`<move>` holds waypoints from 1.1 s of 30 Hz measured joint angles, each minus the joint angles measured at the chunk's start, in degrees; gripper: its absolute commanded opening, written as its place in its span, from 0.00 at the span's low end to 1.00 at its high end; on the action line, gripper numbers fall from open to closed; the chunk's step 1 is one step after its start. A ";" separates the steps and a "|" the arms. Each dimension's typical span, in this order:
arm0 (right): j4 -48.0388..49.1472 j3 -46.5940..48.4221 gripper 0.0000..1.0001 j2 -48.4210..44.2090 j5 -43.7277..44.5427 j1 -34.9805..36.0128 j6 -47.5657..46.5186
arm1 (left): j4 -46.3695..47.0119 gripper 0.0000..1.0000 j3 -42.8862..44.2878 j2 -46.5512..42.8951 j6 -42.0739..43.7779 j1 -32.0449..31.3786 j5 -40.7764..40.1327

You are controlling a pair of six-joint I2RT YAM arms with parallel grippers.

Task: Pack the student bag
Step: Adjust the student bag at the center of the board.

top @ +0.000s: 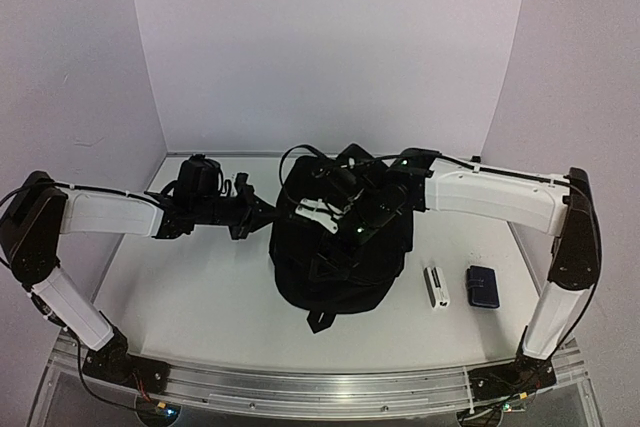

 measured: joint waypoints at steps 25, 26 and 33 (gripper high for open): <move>1.44 11.57 0.00 1.40 21.97 -2.94 0.00 | -3.95 0.30 0.23 -8.32 1.82 1.91 -8.19; 1.36 12.45 0.00 1.51 22.51 -3.17 0.00 | -4.63 0.31 0.11 -9.72 2.54 1.91 -9.04; 0.62 18.20 0.00 3.71 25.69 -3.36 0.02 | -8.79 0.39 -1.36 -12.83 6.55 1.91 -13.04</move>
